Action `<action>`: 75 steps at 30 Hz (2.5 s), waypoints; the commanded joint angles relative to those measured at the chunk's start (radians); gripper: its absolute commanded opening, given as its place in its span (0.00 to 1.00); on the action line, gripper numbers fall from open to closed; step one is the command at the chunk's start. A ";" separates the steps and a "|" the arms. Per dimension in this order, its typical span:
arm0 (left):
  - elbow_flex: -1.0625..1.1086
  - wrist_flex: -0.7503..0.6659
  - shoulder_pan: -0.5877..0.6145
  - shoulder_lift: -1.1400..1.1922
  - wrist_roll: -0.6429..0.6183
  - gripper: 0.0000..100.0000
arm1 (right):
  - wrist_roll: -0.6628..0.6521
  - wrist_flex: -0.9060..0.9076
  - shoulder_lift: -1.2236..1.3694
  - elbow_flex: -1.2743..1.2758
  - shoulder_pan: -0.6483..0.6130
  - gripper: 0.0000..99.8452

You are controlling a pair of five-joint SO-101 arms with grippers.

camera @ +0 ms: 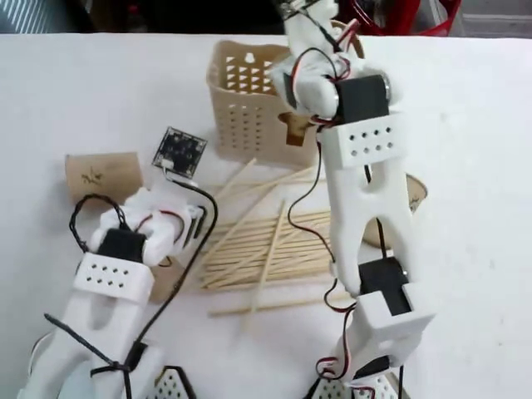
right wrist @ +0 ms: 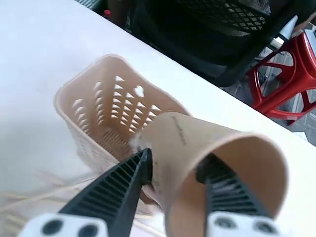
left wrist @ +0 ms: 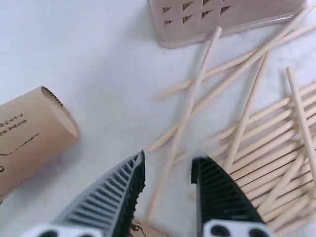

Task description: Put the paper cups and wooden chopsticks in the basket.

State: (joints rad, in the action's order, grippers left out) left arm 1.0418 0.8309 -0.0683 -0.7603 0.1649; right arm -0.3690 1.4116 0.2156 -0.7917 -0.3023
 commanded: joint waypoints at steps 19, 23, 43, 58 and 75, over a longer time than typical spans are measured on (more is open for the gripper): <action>-0.005 -0.026 -0.012 -0.025 -0.006 0.17 | -0.008 -0.263 -0.031 -0.048 -0.028 0.18; -0.005 -0.026 -0.012 -0.025 -0.006 0.17 | -0.006 -0.269 -0.031 -0.048 -0.028 0.19; -0.003 -0.028 -0.004 -0.025 -0.006 0.17 | -0.557 0.302 -0.150 0.044 0.547 0.19; -0.002 -0.028 -0.004 -0.025 -0.006 0.17 | -1.174 0.298 0.260 0.204 0.587 0.33; -0.002 -0.028 -0.004 -0.024 -0.006 0.17 | -1.203 0.312 0.326 0.232 0.576 0.33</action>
State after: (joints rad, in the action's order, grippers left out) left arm 1.0434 0.8309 -0.0683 -0.7603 0.1649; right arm -1.5627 1.7047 0.5700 -0.5785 0.2915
